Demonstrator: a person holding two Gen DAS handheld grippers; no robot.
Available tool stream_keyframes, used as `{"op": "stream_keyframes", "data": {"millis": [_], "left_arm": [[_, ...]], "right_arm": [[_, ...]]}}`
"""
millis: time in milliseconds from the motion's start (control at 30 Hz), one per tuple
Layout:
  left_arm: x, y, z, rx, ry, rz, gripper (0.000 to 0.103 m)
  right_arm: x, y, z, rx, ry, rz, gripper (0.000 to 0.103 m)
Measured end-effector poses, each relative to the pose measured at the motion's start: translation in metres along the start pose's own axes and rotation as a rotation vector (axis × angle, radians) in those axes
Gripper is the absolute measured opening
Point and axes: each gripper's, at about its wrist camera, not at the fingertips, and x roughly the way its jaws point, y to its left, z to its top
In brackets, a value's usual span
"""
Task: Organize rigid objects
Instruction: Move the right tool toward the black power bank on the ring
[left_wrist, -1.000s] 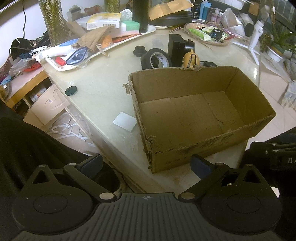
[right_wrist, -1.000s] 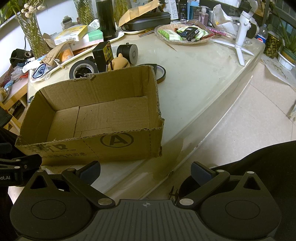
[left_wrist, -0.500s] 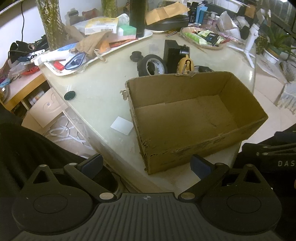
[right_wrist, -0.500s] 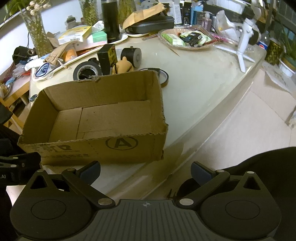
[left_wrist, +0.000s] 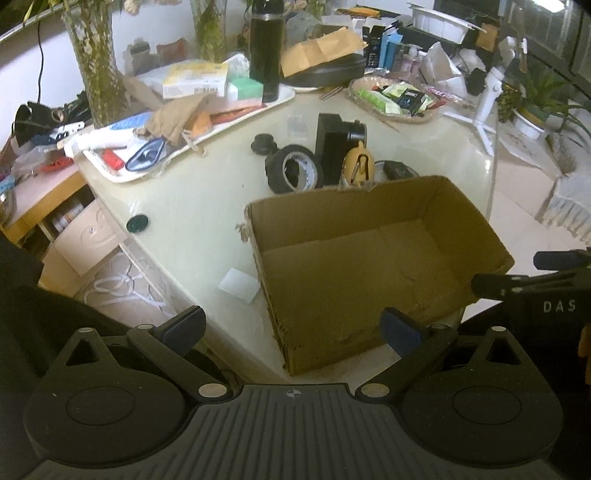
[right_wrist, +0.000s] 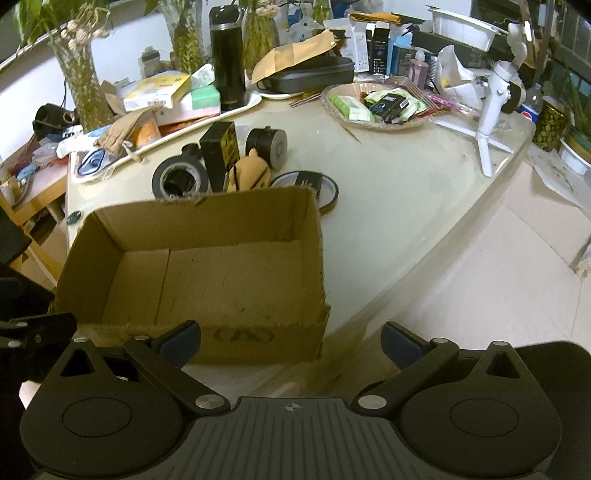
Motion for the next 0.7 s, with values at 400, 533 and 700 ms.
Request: {"op": "stream_keyframes", "data": {"millis": [400, 533, 700], "left_arm": [[0.007, 0.011, 0.021, 0.002, -0.021, -0.026, 0.103], [0.009, 0.013, 0.030, 0.024, -0.041, -0.017, 0.103], [0.015, 0.020, 0.041, 0.007, -0.049, -0.025, 0.103]], "right_arm": [[0.010, -0.013, 0.030, 0.012, -0.034, 0.019, 0.103], [0.016, -0.021, 0.038, 0.039, -0.041, 0.019, 0.103], [0.025, -0.030, 0.046, 0.071, -0.044, 0.034, 0.103]]}}
